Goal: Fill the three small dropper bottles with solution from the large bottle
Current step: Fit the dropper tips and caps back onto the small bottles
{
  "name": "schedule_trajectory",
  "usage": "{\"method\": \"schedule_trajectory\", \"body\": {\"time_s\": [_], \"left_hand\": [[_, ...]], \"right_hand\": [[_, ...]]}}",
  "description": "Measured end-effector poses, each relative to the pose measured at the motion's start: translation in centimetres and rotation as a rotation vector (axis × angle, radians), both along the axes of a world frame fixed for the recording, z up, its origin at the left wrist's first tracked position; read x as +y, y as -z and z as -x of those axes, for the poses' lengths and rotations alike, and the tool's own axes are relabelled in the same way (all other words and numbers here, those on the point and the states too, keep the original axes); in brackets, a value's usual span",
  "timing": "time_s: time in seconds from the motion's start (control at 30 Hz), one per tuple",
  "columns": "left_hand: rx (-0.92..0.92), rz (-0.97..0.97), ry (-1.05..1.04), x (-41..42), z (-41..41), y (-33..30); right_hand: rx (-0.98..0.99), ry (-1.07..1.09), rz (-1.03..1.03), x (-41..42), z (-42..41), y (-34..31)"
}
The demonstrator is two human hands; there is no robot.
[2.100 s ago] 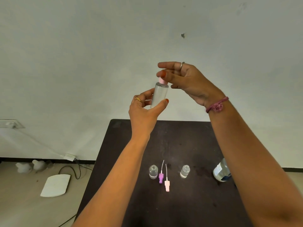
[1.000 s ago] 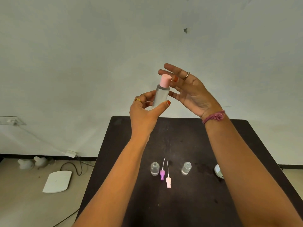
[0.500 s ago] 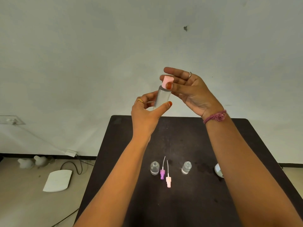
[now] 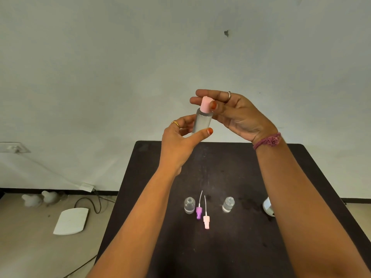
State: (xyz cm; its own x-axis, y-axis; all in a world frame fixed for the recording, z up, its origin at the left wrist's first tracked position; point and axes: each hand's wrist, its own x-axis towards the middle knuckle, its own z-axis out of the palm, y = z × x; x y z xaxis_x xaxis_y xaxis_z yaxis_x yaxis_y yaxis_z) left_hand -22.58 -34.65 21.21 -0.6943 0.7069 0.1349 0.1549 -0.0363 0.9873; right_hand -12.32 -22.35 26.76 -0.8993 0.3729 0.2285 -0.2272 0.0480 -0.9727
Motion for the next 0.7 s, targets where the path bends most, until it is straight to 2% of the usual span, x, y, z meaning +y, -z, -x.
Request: {"method": "schedule_trajectory", "body": {"time_s": [0.2,0.4,0.57,0.7], "left_hand": [[0.061,0.071,0.104,-0.1,0.2,-0.3],[0.058,0.066,0.003,0.5,-0.1,0.9],[0.162,0.062,-0.121,1.0,-0.5,1.5],[0.147,0.045,-0.102,1.4,-0.3,1.9]], "right_hand": [[0.003,0.157,-0.092,-0.6,1.0,0.7],[0.032,0.358,-0.042,-1.6,1.6,1.8],[0.028,0.490,-0.109,-2.3,2.3,2.6],[0.024,0.531,-0.070,-2.3,2.6,2.9]]}}
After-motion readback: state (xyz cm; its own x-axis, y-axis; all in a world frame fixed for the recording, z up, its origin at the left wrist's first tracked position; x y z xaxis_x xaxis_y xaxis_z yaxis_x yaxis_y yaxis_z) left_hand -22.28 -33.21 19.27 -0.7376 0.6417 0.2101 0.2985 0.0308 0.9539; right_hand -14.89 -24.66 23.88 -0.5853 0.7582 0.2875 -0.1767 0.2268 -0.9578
